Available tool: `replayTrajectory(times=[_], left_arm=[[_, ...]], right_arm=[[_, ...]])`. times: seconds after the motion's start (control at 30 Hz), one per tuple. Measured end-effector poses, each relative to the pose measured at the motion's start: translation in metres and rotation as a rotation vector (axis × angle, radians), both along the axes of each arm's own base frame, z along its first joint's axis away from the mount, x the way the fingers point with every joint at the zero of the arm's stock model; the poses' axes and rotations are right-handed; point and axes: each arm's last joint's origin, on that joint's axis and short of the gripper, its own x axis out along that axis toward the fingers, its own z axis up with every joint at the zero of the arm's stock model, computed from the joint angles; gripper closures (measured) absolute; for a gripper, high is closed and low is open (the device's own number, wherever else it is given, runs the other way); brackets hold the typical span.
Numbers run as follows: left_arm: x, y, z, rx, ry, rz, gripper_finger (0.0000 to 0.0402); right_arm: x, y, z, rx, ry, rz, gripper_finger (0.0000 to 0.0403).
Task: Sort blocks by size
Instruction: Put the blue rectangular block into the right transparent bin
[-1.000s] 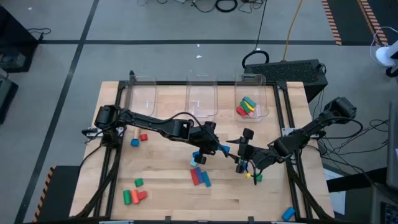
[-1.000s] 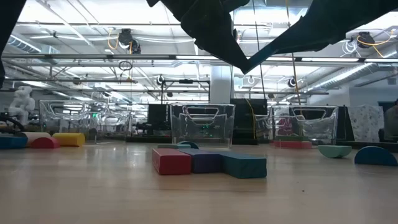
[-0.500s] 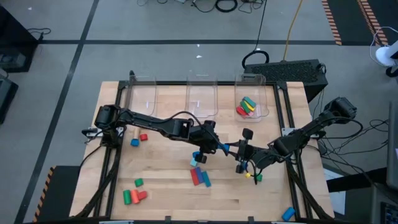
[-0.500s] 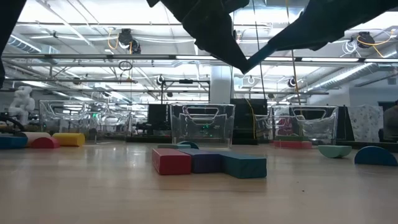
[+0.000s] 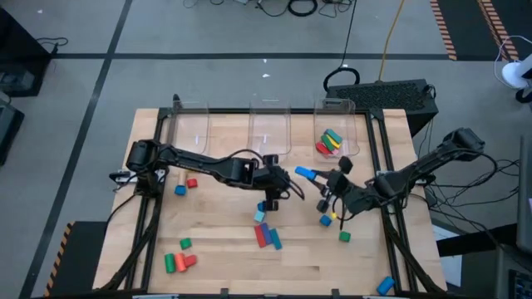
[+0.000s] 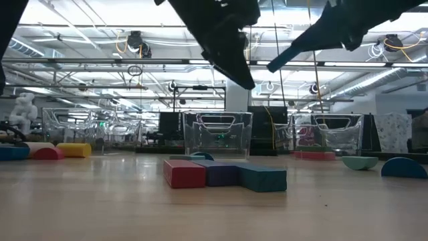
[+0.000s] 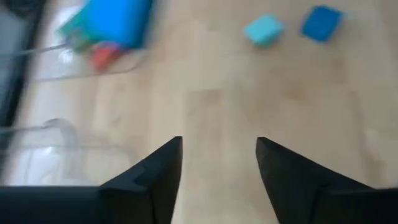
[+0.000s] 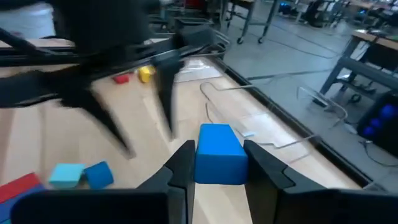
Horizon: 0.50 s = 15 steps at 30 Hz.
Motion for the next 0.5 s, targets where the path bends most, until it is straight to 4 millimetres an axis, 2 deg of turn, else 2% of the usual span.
replayTrajectory(times=[0.13, 0.23, 0.5], left_arm=[[-0.005, 0.005, 0.001, -0.024, 0.011, 0.018, 0.0148], [-0.009, 0.002, 0.003, -0.043, 0.013, 0.015, 0.0129], [-0.029, -0.008, -0.007, -0.089, -0.044, 0.02, 0.0128]], right_arm=[[-0.011, -0.016, 0.002, -0.04, 0.035, -0.113, 0.0325], [-0.021, -0.037, 0.0, -0.082, 0.11, -0.242, 0.0325], [-0.036, -0.092, -0.012, -0.1, 0.353, -0.496, 0.0325]])
